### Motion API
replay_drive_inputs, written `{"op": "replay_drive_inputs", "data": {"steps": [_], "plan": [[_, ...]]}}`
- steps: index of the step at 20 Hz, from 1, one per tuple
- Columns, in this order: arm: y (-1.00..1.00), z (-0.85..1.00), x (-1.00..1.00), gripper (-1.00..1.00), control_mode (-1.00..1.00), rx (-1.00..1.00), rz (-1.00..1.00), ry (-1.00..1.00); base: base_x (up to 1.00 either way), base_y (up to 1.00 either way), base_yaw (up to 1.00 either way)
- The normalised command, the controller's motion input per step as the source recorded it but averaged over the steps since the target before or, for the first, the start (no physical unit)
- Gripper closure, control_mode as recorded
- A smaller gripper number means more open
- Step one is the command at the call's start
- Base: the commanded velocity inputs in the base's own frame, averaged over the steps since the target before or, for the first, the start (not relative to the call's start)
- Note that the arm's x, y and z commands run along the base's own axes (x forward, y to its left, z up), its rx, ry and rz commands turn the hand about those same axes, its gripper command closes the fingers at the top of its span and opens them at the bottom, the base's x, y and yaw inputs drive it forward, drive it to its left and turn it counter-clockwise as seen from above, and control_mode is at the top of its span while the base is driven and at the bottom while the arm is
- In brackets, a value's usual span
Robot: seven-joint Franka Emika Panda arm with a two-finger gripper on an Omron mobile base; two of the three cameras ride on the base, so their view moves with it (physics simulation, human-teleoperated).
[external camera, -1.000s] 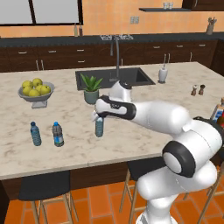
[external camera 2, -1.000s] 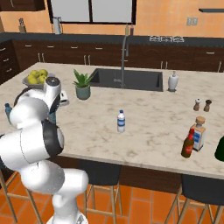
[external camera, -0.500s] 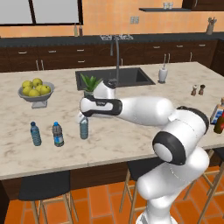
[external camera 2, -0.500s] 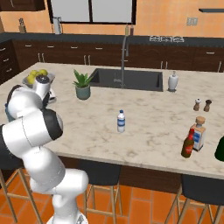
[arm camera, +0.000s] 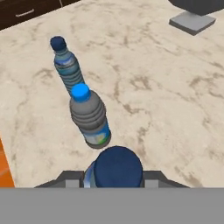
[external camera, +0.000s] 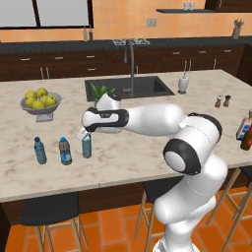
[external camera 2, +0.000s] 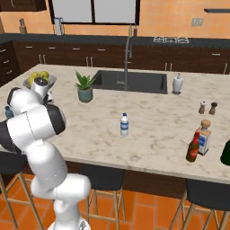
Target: Move the plastic bottles in the middle to the plastics group, and the glass bottles in the middle to the glass group.
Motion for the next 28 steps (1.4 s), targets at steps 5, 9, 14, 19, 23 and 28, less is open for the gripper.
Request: {"op": "replay_drive_inputs", "data": {"steps": [5, 9, 14, 19, 23, 28], "plan": [[0.1, -0.42, 0.09, 1.0, -1.0, 0.0, 0.0, 0.0, 0.0, 0.0, 0.0], [0.17, -0.49, 0.0, 1.0, -1.0, 0.0, 0.0, 0.0, 0.0, 0.0, 0.0], [0.16, -0.08, 0.05, 1.0, -1.0, -0.01, 0.0, -0.03, 0.0, 0.0, 0.0], [0.01, 0.0, 0.55, 1.0, -1.0, -0.03, 0.0, -0.01, 0.0, 0.0, 0.0], [0.04, 0.0, 0.67, 1.0, -1.0, 0.0, 0.01, 0.0, 0.0, 0.0, 0.0], [0.24, 0.0, 0.19, 1.0, -1.0, -0.01, 0.02, -0.01, 0.0, 0.0, 0.0]]}}
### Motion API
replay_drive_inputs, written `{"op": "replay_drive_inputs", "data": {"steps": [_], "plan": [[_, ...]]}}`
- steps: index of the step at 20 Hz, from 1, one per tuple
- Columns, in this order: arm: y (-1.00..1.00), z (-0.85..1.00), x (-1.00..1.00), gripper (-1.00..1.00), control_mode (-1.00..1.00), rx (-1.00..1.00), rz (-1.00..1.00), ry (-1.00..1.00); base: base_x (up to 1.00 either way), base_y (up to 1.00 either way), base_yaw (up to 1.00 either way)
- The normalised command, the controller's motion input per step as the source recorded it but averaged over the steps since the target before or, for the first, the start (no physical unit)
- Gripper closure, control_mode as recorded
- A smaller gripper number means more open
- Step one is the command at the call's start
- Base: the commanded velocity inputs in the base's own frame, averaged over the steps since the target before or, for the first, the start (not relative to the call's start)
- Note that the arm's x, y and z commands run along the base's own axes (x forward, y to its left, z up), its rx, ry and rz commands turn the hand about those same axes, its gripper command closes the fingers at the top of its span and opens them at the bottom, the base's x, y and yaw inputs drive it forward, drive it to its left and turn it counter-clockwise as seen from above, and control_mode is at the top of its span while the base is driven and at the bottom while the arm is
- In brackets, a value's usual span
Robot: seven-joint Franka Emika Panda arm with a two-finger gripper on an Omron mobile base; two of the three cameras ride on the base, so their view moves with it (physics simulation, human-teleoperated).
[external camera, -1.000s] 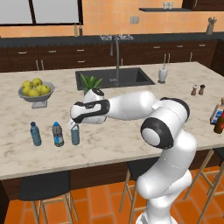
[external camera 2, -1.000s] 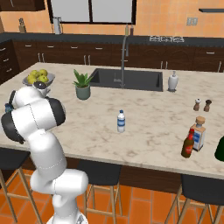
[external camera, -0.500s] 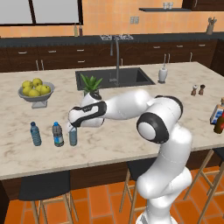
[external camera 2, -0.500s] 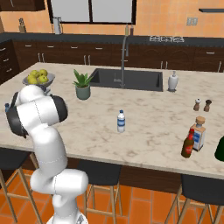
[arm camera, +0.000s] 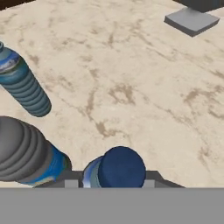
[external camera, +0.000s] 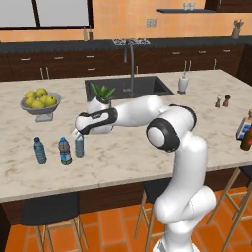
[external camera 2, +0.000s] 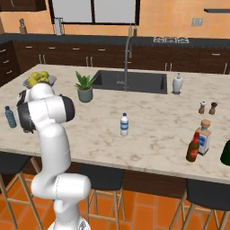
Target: Move the plastic bottles in the middle to the plastics group, and the glass bottles in the middle to the glass group.
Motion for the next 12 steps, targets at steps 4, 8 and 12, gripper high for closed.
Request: {"op": "replay_drive_inputs", "data": {"steps": [4, 8, 12], "plan": [[0.38, -0.09, -0.15, 1.0, -1.0, -0.06, 0.05, -0.18, 0.0, 0.0, 0.0], [0.04, 0.0, 0.0, 1.0, -1.0, -0.01, 0.01, -0.06, 0.0, 0.0, 0.0], [-0.02, 0.0, 0.01, 1.0, -1.0, 0.0, 0.0, 0.0, 0.0, 0.0, 0.0]]}}
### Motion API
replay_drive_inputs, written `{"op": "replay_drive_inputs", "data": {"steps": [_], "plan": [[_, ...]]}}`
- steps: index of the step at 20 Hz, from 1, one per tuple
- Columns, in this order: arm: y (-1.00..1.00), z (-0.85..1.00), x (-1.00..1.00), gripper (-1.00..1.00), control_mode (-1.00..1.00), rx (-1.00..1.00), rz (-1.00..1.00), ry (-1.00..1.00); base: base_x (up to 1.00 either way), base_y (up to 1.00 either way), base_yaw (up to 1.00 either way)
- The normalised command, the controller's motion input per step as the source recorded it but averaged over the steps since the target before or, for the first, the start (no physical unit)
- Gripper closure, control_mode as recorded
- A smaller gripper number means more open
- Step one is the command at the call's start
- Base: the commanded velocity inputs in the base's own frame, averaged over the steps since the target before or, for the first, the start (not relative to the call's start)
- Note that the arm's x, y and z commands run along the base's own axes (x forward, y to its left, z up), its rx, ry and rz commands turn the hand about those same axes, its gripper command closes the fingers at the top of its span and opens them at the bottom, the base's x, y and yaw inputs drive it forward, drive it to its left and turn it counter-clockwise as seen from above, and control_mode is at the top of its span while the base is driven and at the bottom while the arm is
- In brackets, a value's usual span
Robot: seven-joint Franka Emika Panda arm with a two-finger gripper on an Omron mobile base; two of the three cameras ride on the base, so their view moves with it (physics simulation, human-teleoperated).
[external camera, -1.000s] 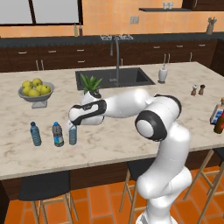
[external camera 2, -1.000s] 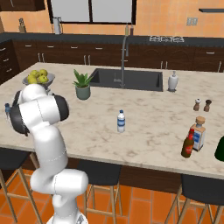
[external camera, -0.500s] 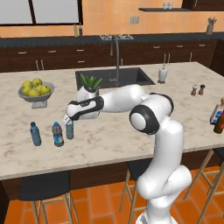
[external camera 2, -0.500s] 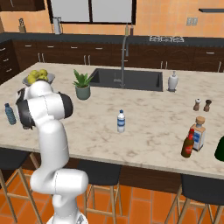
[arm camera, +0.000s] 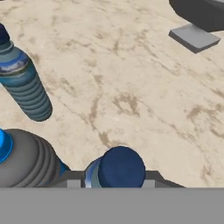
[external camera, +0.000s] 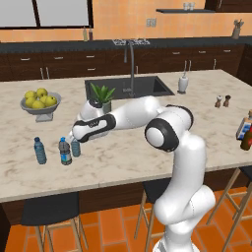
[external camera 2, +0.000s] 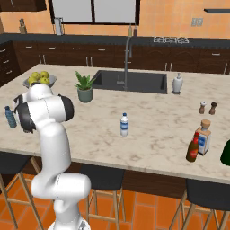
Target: Move the plastic bottles in the middle to the plastics group, and the glass bottles in the middle to the glass group.
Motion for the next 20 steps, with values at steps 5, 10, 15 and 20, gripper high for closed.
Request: {"op": "replay_drive_inputs", "data": {"steps": [5, 10, 15, 20], "plan": [[-0.13, 0.0, 0.07, 1.0, -1.0, 0.0, 0.0, 0.0, 0.0, 0.0, 0.0], [-0.04, -0.04, 0.05, 1.0, -1.0, 0.0, 0.0, 0.0, 0.0, 0.0, 0.0], [0.0, -0.33, 0.0, 1.0, -1.0, 0.0, 0.0, 0.0, 0.0, 0.0, 0.0], [0.0, 0.0, 0.0, -1.0, -1.0, 0.0, 0.0, 0.0, 0.0, 0.0, 0.0]]}}
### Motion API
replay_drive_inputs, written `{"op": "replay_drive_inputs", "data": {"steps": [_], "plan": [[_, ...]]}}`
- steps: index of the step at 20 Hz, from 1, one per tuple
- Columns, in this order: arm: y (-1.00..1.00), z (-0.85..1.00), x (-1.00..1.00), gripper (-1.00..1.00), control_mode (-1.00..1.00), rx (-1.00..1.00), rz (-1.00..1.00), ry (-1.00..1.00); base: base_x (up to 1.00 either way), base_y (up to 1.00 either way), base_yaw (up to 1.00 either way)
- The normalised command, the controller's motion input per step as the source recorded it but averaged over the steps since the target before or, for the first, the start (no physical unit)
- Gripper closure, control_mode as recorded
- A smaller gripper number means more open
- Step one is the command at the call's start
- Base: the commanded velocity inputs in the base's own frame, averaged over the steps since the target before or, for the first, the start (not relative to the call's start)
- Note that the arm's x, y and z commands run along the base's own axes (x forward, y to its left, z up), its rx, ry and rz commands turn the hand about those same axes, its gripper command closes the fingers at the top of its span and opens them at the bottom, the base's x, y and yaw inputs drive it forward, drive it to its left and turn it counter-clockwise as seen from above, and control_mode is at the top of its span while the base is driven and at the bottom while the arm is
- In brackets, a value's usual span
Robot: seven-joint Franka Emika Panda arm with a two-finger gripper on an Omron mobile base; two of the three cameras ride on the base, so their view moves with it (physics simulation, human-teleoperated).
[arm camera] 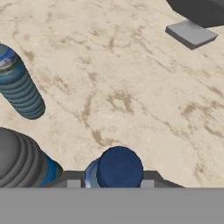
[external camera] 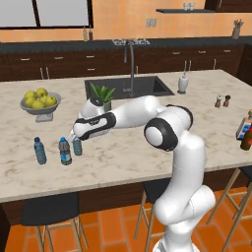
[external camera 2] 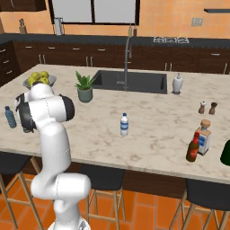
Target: Move the plastic bottles in the middle to the plastics group, and the glass bottles in the middle to the glass group.
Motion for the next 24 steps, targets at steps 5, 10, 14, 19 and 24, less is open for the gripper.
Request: {"op": "replay_drive_inputs", "data": {"steps": [5, 10, 14, 19, 24], "plan": [[0.0, 0.0, 0.0, -1.0, -1.0, 0.0, 0.0, -0.02, 0.0, 0.0, 0.0], [0.0, 0.09, -0.03, -1.0, -1.0, 0.0, 0.0, -0.03, 0.0, 0.0, 0.0], [0.0, 0.33, -0.01, -1.0, -1.0, 0.0, 0.0, -0.06, 0.0, 0.0, 0.0], [-0.09, 0.61, -0.01, -1.0, -1.0, 0.0, 0.0, -0.03, 0.0, 0.0, 0.0], [-0.47, 0.71, -0.06, -1.0, -1.0, -0.02, -0.08, 0.0, 0.0, 0.0, 0.0]]}}
